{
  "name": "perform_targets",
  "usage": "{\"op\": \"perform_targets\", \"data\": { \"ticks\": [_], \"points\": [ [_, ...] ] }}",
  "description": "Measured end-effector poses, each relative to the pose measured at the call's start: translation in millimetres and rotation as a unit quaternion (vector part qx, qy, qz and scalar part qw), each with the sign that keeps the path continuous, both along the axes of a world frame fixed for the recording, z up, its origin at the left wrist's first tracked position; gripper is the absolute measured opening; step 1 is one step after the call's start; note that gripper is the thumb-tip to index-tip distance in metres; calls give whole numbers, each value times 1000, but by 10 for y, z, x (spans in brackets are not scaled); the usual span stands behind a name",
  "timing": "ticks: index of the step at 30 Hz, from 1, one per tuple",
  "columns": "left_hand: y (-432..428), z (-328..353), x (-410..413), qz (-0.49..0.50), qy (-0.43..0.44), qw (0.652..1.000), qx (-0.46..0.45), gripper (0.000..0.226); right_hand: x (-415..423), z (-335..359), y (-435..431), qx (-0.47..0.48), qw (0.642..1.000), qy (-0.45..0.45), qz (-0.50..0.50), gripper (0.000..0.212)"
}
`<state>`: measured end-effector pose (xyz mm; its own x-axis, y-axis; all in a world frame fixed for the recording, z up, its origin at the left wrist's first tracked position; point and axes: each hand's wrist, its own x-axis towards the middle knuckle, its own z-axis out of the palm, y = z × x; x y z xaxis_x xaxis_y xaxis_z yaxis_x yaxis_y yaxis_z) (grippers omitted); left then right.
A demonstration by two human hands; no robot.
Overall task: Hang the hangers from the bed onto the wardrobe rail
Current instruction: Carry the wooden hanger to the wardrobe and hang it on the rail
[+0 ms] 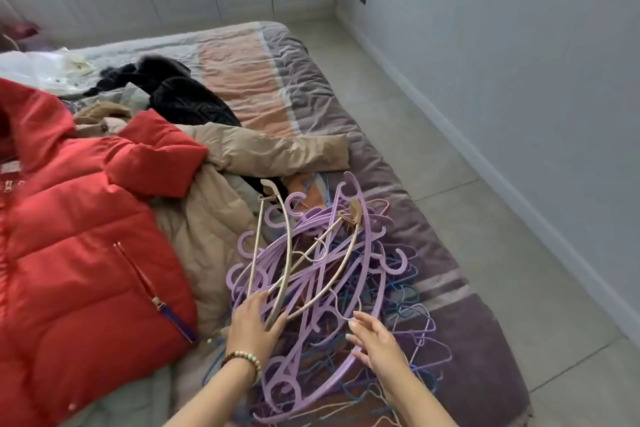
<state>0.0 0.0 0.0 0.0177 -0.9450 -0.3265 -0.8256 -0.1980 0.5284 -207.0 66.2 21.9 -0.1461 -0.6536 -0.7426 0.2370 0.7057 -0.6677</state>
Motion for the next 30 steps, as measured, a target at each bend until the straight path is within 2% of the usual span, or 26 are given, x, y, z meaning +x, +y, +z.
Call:
{"op": "perform_targets", "data": {
  "ticks": [4, 7, 9, 15, 18, 20, 24, 26, 30],
  "points": [
    [-165, -153, -88, -50, -71, 996, -33, 58, 234, -231, -153, 1, 999, -32, 33, 41],
    [-252, -236, -125, -73, -113, 991, -27, 48, 387, -345, -206, 0, 998, -34, 52, 51],
    [-305, -245, -126, -85, -111, 990, -30, 41, 458, -354, -251, -13, 998, -36, 55, 52],
    [-322, -178, 39, -45, 0, 998, -49, 32, 582, -244, -310, -47, 997, -24, 51, 49],
    [-320, 33, 205, -43, 60, 990, -122, 31, 630, -36, -302, -64, 997, -24, 42, 48],
    [-317, 287, 297, -29, 123, 979, -161, 19, 652, 172, -287, -78, 996, -22, 41, 44],
    [-253, 1033, 296, -12, 211, 967, -142, 22, 669, 845, -215, -137, 990, -8, 40, 32],
    [-146, 1462, 212, -32, 238, 960, -142, 31, 642, 1308, -116, -182, 983, 8, 40, 30],
    [180, 2427, 32, -114, 246, 950, -155, 45, 518, 2364, 298, -274, 960, 42, 39, 50]
  ]
}}
